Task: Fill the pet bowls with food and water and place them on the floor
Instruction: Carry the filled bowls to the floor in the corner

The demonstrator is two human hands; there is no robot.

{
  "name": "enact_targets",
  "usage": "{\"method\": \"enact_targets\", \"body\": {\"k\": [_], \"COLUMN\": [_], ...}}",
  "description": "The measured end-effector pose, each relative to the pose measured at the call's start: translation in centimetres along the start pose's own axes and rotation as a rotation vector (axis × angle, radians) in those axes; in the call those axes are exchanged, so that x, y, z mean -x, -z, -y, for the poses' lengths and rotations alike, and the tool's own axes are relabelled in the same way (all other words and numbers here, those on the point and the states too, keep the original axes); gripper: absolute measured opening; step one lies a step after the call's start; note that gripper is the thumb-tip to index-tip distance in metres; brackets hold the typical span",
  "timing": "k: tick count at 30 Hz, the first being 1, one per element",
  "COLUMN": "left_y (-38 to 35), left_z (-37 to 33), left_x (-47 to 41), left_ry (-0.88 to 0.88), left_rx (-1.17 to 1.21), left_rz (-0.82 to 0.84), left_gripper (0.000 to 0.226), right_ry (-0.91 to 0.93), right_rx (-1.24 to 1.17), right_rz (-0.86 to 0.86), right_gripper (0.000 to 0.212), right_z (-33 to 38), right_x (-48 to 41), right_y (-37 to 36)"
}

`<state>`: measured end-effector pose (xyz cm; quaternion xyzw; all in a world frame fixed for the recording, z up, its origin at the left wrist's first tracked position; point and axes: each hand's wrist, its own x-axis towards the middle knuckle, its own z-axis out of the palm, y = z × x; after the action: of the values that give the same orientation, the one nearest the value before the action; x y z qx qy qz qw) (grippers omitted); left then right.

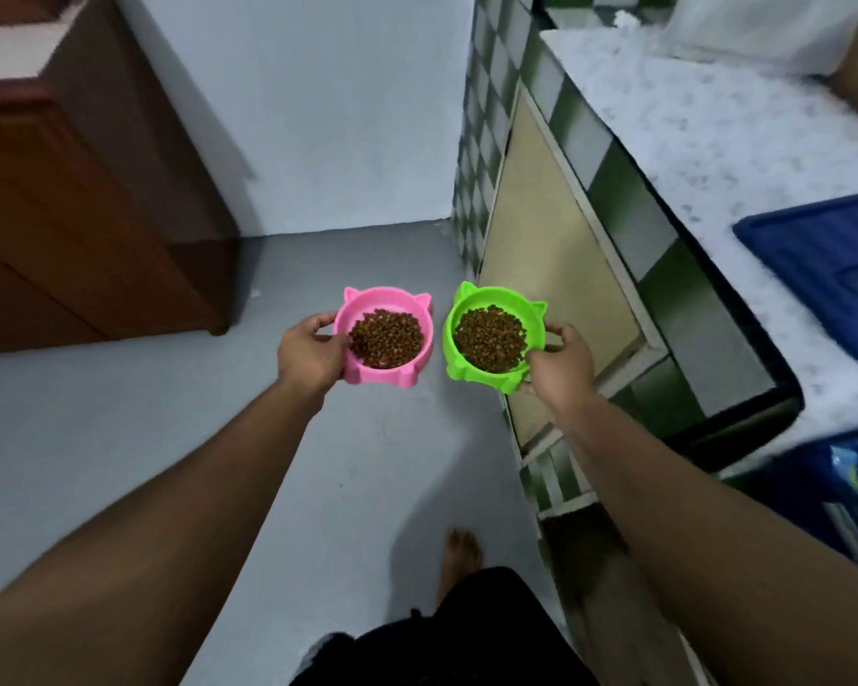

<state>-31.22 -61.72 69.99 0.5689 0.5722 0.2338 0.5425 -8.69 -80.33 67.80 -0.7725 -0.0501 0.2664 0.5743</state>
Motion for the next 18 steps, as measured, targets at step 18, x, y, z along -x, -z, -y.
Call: {"method": "enact_targets", "body": {"k": [18], "left_y": [-5.4], "left_z": [-7.9], "left_x": [-30.6], "left_ry": [0.164], "left_rx": [0.102], "left_rz": [-0.162], "left_gripper": [0.037], "right_ry": [-0.008], "right_rx": [0.22], "right_rz": [0.054], "right_gripper": [0.05], "right_z": [7.0], "right_x": [-32.9], "right_y": [-19.0]}}
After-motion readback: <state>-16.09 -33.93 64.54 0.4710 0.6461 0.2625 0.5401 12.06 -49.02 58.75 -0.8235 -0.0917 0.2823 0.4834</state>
